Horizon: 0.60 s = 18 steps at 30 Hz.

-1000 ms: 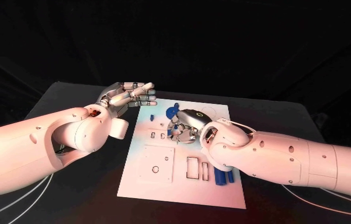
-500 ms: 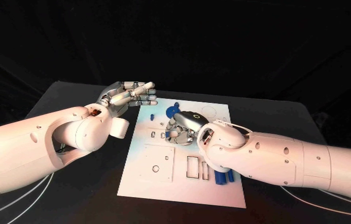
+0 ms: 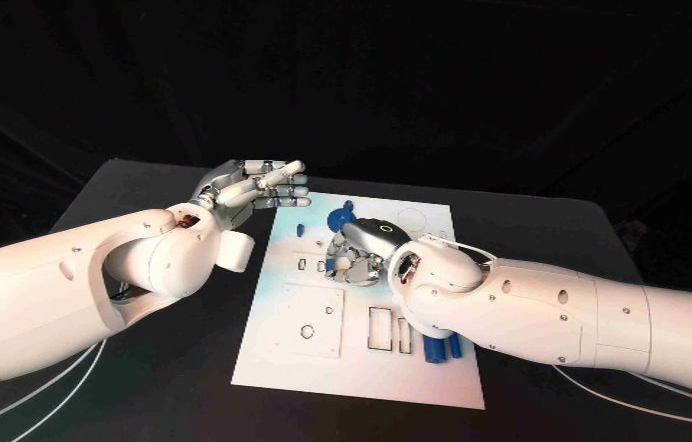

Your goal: Assemble the parts on the task board

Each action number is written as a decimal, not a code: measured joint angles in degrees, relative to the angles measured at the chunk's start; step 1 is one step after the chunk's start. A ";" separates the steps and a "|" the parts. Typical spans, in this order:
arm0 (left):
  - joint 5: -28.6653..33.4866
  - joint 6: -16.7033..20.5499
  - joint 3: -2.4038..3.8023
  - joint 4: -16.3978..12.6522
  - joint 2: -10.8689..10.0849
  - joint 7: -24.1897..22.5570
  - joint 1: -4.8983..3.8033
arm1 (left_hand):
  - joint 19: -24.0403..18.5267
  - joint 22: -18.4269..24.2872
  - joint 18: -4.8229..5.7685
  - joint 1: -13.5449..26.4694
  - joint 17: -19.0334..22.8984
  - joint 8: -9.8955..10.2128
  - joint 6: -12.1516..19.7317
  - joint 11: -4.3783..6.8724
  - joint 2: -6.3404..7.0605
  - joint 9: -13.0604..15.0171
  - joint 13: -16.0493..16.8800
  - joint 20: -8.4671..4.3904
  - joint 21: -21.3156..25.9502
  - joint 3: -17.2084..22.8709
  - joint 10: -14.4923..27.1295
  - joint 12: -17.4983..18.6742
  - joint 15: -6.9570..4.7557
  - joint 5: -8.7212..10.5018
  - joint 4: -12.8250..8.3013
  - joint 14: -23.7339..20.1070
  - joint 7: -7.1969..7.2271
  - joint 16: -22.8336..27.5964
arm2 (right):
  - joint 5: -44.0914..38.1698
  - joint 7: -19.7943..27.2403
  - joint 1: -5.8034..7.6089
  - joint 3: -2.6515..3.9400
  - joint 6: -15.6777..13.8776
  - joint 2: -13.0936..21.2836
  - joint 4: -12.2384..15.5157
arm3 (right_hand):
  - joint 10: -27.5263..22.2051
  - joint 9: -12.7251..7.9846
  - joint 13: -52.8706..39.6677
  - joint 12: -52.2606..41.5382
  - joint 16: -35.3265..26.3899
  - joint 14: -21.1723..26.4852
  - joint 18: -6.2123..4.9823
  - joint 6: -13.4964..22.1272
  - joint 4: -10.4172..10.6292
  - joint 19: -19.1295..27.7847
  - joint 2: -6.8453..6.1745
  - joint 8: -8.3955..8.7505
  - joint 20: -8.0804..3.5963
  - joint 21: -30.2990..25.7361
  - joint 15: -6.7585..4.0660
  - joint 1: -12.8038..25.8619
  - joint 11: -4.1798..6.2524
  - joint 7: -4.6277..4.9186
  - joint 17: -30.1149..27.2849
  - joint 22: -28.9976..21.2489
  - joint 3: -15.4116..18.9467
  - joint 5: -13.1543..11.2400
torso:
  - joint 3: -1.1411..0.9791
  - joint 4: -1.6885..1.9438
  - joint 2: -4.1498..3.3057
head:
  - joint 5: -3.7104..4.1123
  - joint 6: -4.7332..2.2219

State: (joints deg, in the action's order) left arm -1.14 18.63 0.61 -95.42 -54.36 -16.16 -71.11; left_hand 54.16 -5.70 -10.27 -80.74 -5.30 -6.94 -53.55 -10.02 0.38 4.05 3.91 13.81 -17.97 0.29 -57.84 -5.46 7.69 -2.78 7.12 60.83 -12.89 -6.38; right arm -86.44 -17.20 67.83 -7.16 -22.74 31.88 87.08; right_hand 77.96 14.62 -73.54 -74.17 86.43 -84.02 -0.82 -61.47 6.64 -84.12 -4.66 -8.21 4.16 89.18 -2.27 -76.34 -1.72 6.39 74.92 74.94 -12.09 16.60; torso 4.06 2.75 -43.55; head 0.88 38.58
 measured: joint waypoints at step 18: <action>0.00 -0.09 0.00 -0.01 -0.09 0.18 0.00 | 0.00 -0.01 -0.01 0.00 0.00 0.00 0.00 0.00 0.00 0.00 0.00 0.00 0.00 0.00 0.00 0.00 0.00 0.00 0.00 0.00 0.00 0.00 | -0.52 -1.08 -0.12 -0.11 0.39 -0.05 0.04 | -2.06 -0.82 1.51 1.77 0.00 -0.01 0.00 3.15 1.08 0.01 -2.30 1.60 0.44 -0.85 0.85 2.30 -1.29 1.42 -0.01 -0.01 1.07 -1.23 | 0.00 0.03 0.03 | 0.04 -0.01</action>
State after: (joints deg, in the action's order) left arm -1.14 18.54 0.60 -95.43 -54.45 -15.98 -71.11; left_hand 54.16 -5.70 -10.27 -80.73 -5.30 -6.94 -53.55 -10.02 0.38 4.05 3.91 13.81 -17.97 0.30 -57.84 -5.46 7.69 -2.78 7.12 60.83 -12.89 -6.38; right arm -86.96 -18.28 67.70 -7.27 -22.35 31.83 87.12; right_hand 75.90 13.80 -72.03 -72.40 86.43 -84.02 -0.82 -58.31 7.72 -84.10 -6.96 -6.61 4.60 88.34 -1.42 -74.04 -3.01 7.81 74.91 74.93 -11.03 15.37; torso 4.06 2.78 -43.52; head 0.92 38.57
